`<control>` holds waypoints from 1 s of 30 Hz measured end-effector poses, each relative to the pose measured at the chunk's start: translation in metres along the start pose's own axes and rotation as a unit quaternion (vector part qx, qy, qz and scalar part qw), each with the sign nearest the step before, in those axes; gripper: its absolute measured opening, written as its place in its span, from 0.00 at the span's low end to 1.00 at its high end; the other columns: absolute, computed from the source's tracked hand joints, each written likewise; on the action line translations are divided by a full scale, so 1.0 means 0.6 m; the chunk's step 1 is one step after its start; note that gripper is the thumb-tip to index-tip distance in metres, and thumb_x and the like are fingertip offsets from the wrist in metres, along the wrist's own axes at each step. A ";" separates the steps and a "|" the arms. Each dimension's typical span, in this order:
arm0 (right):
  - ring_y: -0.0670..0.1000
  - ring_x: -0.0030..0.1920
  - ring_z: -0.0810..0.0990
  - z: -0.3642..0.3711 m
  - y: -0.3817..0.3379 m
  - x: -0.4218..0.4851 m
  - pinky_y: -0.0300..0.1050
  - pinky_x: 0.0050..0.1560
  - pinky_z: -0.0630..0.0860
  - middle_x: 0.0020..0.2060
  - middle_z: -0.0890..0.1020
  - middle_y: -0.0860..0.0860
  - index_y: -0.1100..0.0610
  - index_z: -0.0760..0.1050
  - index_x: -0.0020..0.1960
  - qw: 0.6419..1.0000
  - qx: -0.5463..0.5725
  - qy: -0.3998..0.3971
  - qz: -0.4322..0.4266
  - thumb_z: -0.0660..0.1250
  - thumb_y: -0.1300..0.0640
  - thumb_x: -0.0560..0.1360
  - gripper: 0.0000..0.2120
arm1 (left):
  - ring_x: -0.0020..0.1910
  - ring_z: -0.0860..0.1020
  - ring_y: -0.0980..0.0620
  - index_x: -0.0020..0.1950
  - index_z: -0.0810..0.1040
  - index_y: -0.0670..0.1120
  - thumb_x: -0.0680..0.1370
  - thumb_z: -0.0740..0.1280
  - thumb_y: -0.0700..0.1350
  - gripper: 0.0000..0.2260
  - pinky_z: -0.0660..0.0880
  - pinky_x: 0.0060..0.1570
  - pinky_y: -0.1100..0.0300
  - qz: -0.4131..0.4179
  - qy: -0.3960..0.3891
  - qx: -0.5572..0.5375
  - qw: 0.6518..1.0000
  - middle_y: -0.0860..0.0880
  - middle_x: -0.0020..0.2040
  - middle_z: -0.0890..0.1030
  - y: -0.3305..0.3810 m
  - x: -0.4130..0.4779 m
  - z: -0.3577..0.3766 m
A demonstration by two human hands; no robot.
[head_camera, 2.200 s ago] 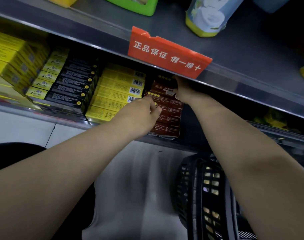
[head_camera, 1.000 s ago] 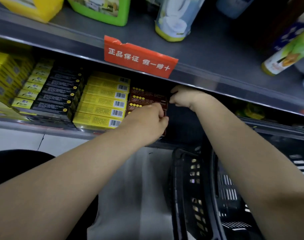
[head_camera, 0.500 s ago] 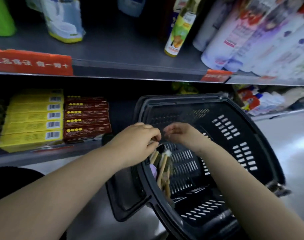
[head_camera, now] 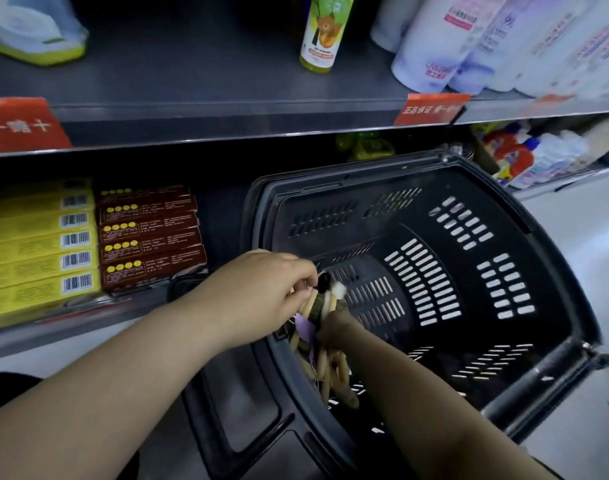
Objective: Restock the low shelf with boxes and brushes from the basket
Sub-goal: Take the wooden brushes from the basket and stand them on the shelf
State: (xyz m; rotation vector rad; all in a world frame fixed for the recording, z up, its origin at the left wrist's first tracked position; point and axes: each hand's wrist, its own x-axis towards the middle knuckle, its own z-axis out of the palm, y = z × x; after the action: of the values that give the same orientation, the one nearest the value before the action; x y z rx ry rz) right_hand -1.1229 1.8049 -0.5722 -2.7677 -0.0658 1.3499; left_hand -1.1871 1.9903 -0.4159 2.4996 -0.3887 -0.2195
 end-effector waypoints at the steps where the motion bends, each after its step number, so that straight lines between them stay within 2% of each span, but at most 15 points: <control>1: 0.57 0.62 0.75 -0.002 0.003 0.001 0.46 0.59 0.72 0.62 0.76 0.58 0.60 0.72 0.64 1.000 0.010 -0.010 0.008 0.63 0.54 0.77 0.18 | 0.49 0.73 0.59 0.57 0.75 0.56 0.79 0.59 0.51 0.09 0.70 0.50 0.63 -0.006 -0.004 -0.004 1.000 0.62 0.47 0.73 0.002 0.001 -0.001; 2: 0.56 0.58 0.77 -0.009 0.006 0.000 0.43 0.54 0.74 0.58 0.77 0.59 0.62 0.72 0.62 0.999 0.026 -0.028 0.018 0.63 0.54 0.77 0.16 | 0.49 0.73 0.59 0.57 0.75 0.56 0.79 0.59 0.51 0.09 0.71 0.49 0.62 -0.013 -0.005 -0.005 1.000 0.62 0.47 0.74 0.005 0.003 -0.003; 3: 0.55 0.49 0.80 -0.021 0.010 -0.002 0.39 0.44 0.77 0.52 0.79 0.59 0.63 0.73 0.56 0.998 0.042 -0.044 0.034 0.63 0.55 0.76 0.13 | 0.48 0.74 0.58 0.57 0.75 0.56 0.79 0.59 0.50 0.09 0.72 0.49 0.61 -0.020 -0.004 -0.005 1.000 0.61 0.48 0.75 0.008 0.004 -0.004; 4: 0.52 0.38 0.80 -0.036 0.015 -0.007 0.36 0.30 0.76 0.43 0.79 0.57 0.62 0.74 0.48 0.995 0.064 -0.057 0.053 0.63 0.55 0.75 0.09 | 0.48 0.74 0.58 0.57 0.75 0.55 0.80 0.59 0.50 0.09 0.73 0.48 0.60 -0.028 0.000 -0.005 1.000 0.60 0.48 0.75 0.013 0.006 -0.004; 5: 0.49 0.28 0.77 -0.051 0.024 -0.016 0.33 0.22 0.71 0.35 0.78 0.54 0.60 0.73 0.42 0.992 0.088 -0.058 0.072 0.64 0.57 0.74 0.06 | 0.47 0.74 0.57 0.57 0.75 0.54 0.80 0.58 0.49 0.09 0.74 0.47 0.58 -0.035 0.003 -0.004 0.999 0.59 0.49 0.76 0.018 0.008 -0.004; 6: 0.47 0.22 0.74 -0.066 0.032 -0.029 0.31 0.20 0.67 0.31 0.77 0.53 0.59 0.72 0.40 0.989 0.111 -0.056 0.076 0.63 0.59 0.73 0.04 | 0.48 0.75 0.56 0.57 0.75 0.53 0.81 0.57 0.49 0.10 0.74 0.48 0.57 -0.042 0.006 -0.004 0.999 0.57 0.50 0.77 0.025 0.010 -0.002; 8: 0.46 0.19 0.72 -0.092 0.047 -0.062 0.32 0.20 0.65 0.28 0.75 0.52 0.59 0.73 0.40 0.986 0.158 -0.039 0.040 0.63 0.62 0.72 0.02 | 0.51 0.75 0.55 0.58 0.76 0.52 0.81 0.55 0.46 0.11 0.74 0.51 0.55 -0.056 0.009 -0.032 0.998 0.55 0.53 0.79 0.036 0.012 0.002; 13: 0.50 0.37 0.78 -0.139 0.071 -0.176 0.42 0.35 0.75 0.37 0.79 0.53 0.59 0.78 0.49 0.948 0.310 0.022 -0.067 0.65 0.56 0.74 0.08 | 0.57 0.75 0.55 0.65 0.73 0.49 0.81 0.56 0.45 0.14 0.72 0.57 0.58 -0.110 0.014 -0.127 0.986 0.51 0.60 0.78 0.045 0.014 0.018; 16: 0.49 0.39 0.80 -0.140 0.071 -0.233 0.42 0.38 0.78 0.39 0.82 0.53 0.57 0.77 0.46 0.868 0.481 -0.029 -0.125 0.64 0.57 0.77 0.05 | 0.59 0.75 0.55 0.69 0.69 0.48 0.81 0.57 0.47 0.16 0.71 0.59 0.59 -0.133 0.002 -0.193 0.972 0.50 0.63 0.75 0.051 0.012 0.023; 19: 0.53 0.43 0.82 -0.139 0.044 -0.259 0.45 0.45 0.79 0.43 0.83 0.57 0.60 0.73 0.48 0.803 0.560 -0.033 -0.204 0.58 0.60 0.80 0.06 | 0.58 0.75 0.56 0.67 0.71 0.47 0.81 0.57 0.51 0.17 0.70 0.58 0.62 -0.163 -0.011 -0.287 0.944 0.52 0.61 0.76 0.063 0.009 0.025; 21: 0.50 0.41 0.81 -0.136 0.015 -0.269 0.42 0.42 0.78 0.40 0.83 0.53 0.60 0.73 0.50 0.803 0.544 0.039 -0.240 0.57 0.59 0.80 0.07 | 0.57 0.77 0.56 0.63 0.73 0.47 0.80 0.57 0.54 0.16 0.73 0.58 0.60 -0.188 -0.014 -0.404 0.895 0.52 0.58 0.79 0.076 0.005 0.025; 24: 0.49 0.44 0.81 -0.124 -0.019 -0.283 0.45 0.46 0.79 0.45 0.82 0.50 0.55 0.73 0.57 0.849 0.379 0.197 -0.312 0.61 0.55 0.79 0.08 | 0.51 0.81 0.54 0.64 0.70 0.46 0.78 0.61 0.54 0.18 0.79 0.51 0.58 -0.204 -0.015 -0.558 0.804 0.49 0.57 0.80 0.092 0.005 0.021; 26: 0.51 0.51 0.81 -0.113 -0.033 -0.286 0.47 0.52 0.78 0.51 0.81 0.53 0.54 0.70 0.64 0.838 0.331 0.186 -0.392 0.63 0.57 0.78 0.15 | 0.46 0.83 0.53 0.62 0.71 0.44 0.79 0.60 0.51 0.15 0.80 0.42 0.60 -0.210 0.011 -0.602 0.770 0.47 0.54 0.81 0.095 0.007 0.014; 27: 0.51 0.53 0.80 -0.113 -0.034 -0.286 0.47 0.54 0.78 0.52 0.80 0.53 0.54 0.70 0.66 0.835 0.324 0.174 -0.410 0.63 0.58 0.78 0.17 | 0.46 0.83 0.53 0.62 0.71 0.44 0.80 0.59 0.49 0.14 0.80 0.41 0.60 -0.223 0.030 -0.611 0.759 0.46 0.53 0.81 0.092 0.008 0.011; 30: 0.46 0.52 0.80 -0.131 -0.023 -0.269 0.41 0.54 0.77 0.50 0.82 0.48 0.52 0.77 0.58 0.829 0.375 0.180 -0.374 0.60 0.59 0.79 0.11 | 0.51 0.80 0.48 0.60 0.73 0.43 0.82 0.57 0.45 0.11 0.79 0.46 0.55 -0.276 0.076 -0.625 0.726 0.43 0.56 0.79 0.077 0.009 0.004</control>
State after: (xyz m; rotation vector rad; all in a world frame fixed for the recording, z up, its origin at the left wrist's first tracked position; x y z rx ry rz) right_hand -1.1604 1.8053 -0.3964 -1.9183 -0.4380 0.4726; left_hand -1.1930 1.9510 -0.3912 1.1706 0.4902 -0.3487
